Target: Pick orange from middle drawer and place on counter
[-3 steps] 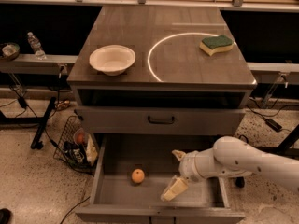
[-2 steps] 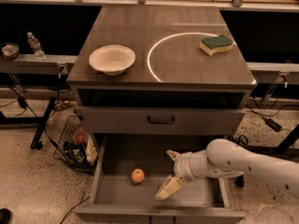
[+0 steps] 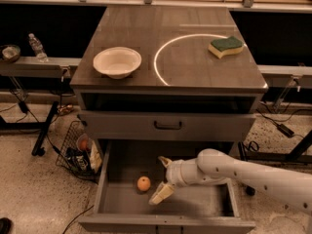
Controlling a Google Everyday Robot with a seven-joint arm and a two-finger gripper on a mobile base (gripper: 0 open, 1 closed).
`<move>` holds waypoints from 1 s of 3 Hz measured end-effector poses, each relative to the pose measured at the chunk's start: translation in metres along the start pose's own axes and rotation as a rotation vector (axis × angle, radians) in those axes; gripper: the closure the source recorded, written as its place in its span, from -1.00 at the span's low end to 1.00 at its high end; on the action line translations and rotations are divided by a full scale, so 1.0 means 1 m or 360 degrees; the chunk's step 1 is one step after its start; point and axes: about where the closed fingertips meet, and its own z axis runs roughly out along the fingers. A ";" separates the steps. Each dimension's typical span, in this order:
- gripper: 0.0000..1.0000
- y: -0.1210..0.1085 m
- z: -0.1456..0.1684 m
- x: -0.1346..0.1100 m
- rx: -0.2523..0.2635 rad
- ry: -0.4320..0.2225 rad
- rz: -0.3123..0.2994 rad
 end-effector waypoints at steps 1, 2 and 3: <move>-1.00 -0.005 0.044 -0.001 -0.0032 -0.0043 -0.0065; -1.00 -0.006 0.075 0.000 -0.0066 -0.0076 -0.0077; -1.00 -0.016 0.085 0.013 -0.0059 -0.0071 -0.0040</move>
Offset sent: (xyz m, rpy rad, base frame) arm 0.0205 0.0765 -0.0548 0.0636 -0.0381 0.0886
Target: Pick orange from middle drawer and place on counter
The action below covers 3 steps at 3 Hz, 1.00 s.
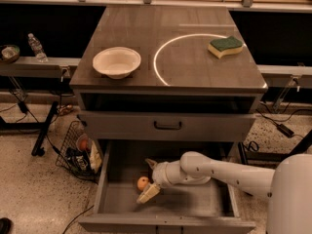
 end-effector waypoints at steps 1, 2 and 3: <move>-0.65 -0.005 0.006 0.010 -0.0003 -0.0009 0.0034; -0.16 -0.005 0.006 0.011 0.0000 -0.0022 0.0055; 0.28 -0.003 -0.006 0.003 0.0027 -0.0054 0.0059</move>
Offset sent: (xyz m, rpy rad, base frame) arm 0.0065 -0.0070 -0.0104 0.0271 0.0313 -0.0376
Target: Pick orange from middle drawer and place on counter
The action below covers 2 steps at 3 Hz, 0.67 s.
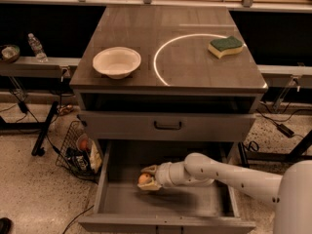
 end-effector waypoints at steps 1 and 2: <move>0.76 0.012 -0.033 -0.020 0.0055 -0.0105 0.0011; 1.00 0.028 -0.087 -0.036 0.0103 -0.0178 0.0061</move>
Offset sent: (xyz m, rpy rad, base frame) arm -0.0646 -0.1048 0.1570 0.1478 -0.0325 -0.1380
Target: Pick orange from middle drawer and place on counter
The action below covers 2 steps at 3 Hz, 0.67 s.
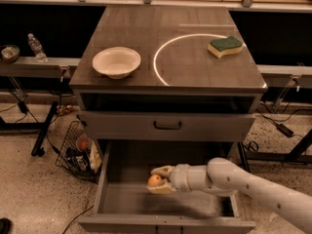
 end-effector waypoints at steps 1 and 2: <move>1.00 0.011 -0.059 -0.033 0.0046 -0.0034 -0.0011; 1.00 0.016 -0.135 -0.073 0.0147 -0.0090 -0.0066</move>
Offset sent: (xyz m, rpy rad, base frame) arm -0.0463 -0.1350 0.2085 0.0554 -0.1786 -0.1218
